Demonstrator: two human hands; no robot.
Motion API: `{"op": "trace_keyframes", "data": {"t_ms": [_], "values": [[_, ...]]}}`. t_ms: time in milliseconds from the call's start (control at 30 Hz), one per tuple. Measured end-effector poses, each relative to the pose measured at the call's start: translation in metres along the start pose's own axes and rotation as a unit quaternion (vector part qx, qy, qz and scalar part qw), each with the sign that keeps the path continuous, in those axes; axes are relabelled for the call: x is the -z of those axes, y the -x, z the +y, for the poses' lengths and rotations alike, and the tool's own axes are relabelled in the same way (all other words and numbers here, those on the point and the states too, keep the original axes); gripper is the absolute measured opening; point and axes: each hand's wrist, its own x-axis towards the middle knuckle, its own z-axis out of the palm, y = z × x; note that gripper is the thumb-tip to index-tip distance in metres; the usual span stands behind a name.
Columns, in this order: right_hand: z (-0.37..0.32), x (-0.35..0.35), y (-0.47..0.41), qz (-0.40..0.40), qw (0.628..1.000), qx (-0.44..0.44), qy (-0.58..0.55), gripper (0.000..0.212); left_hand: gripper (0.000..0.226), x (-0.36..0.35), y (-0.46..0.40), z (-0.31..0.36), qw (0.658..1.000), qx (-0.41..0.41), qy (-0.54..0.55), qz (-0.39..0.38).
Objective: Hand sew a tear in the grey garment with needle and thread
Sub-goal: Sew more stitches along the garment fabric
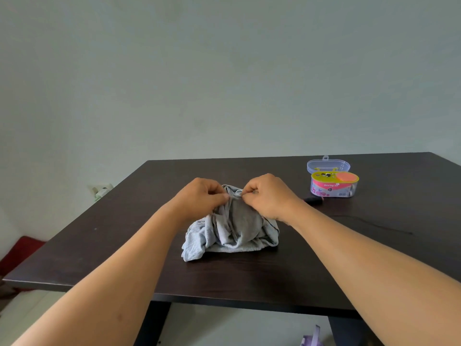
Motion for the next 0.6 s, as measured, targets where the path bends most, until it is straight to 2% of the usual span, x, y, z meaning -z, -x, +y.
{"op": "trace_keyframes", "data": {"t_ms": [100, 267, 333, 400, 467, 600], "values": [[-0.004, 0.008, -0.006, 0.019, 0.992, -0.033, -0.12, 0.014, 0.013, 0.005, -0.004, 0.006, 0.991, 0.036, 0.126, -0.012], [-0.011, 0.017, -0.012, 0.011, 0.974, -0.065, -0.215, 0.016, 0.027, 0.006, -0.005, 0.013, 0.972, 0.064, 0.221, -0.038], [-0.011, 0.015, -0.015, -0.001, 0.966, -0.081, -0.246, 0.016, 0.021, 0.006, -0.003, 0.015, 0.969, 0.059, 0.239, -0.025], [-0.013, 0.014, -0.015, -0.013, 0.962, -0.087, -0.259, 0.009, 0.013, 0.006, -0.002, 0.016, 0.967, 0.043, 0.251, -0.019], [-0.012, 0.014, -0.012, -0.023, 0.965, -0.085, -0.247, 0.013, 0.012, 0.005, 0.0, 0.018, 0.966, 0.03, 0.256, -0.013], [-0.011, 0.01, -0.003, -0.043, 0.971, -0.031, -0.234, 0.009, 0.011, 0.007, 0.001, 0.018, 0.958, 0.017, 0.286, 0.0]]}}
